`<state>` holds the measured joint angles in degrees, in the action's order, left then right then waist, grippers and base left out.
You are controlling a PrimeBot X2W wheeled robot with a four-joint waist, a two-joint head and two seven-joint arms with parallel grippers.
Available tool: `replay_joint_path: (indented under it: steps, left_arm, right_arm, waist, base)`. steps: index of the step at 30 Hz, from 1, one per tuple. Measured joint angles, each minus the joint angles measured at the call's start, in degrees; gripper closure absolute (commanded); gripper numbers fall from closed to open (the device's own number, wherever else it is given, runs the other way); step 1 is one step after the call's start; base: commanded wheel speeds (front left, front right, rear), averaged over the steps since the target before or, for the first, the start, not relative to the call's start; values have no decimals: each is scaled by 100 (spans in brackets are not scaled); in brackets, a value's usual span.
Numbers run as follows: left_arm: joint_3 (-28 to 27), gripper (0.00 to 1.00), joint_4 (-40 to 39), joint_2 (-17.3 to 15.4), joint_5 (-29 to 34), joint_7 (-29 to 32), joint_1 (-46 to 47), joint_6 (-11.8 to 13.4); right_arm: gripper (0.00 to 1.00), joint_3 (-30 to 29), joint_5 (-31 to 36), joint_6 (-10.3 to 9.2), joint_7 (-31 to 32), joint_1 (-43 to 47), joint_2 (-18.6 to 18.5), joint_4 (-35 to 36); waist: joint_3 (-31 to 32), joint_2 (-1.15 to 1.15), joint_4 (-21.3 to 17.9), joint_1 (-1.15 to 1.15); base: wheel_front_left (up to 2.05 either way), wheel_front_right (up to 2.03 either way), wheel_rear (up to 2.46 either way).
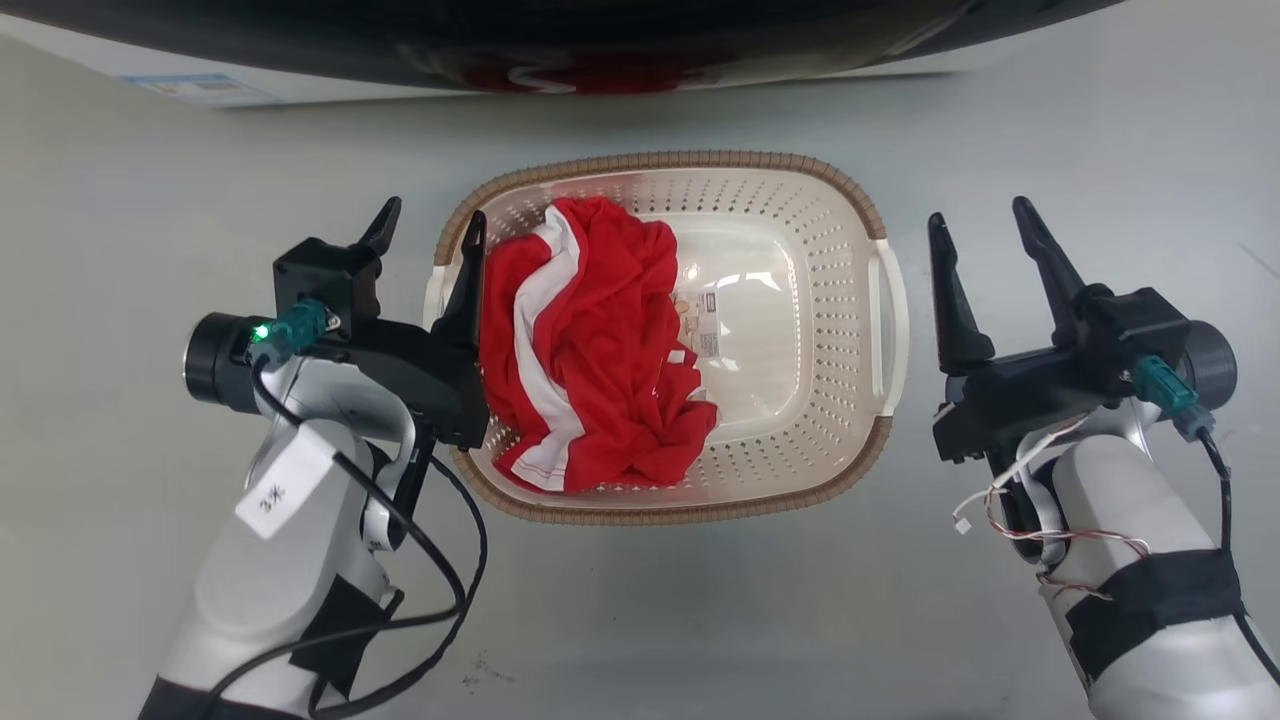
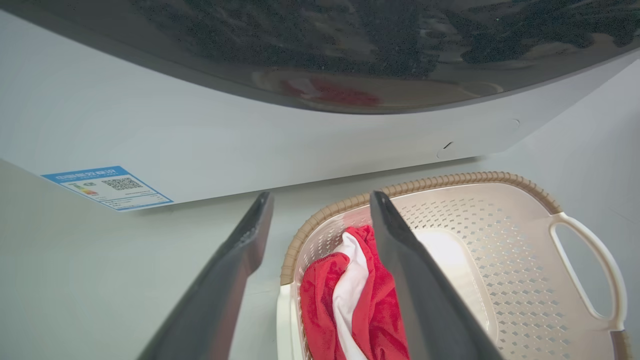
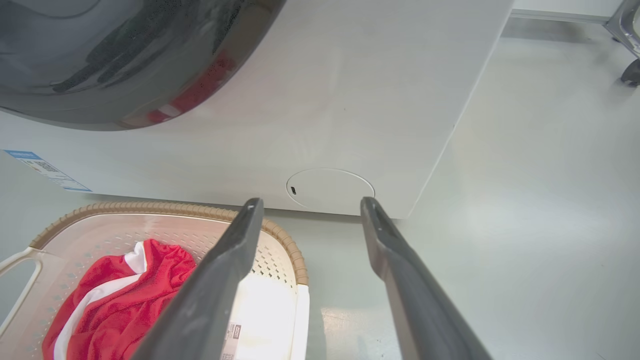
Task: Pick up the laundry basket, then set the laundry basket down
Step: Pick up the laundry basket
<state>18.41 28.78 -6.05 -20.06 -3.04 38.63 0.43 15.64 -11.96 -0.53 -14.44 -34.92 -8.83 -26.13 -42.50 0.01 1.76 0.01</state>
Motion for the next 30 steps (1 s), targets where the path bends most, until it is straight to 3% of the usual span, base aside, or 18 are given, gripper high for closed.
replay_joint_path:
  steps: [12,30]
  left_arm:
    - [-86,0,1048,-49,-154,163,356,-349]
    - [-81,0,2189,22,-386,194,788,-603]
  right_arm:
    - [0,320,108,155,23,-526,220,-972]
    - [0,613,134,275,22,-1041,410,-2019]
  waist:
    - [-452,-1,20,-1]
    - [-955,-1,-61,-1]
  base:
    - [0,0,0]
    - [0,0,0]
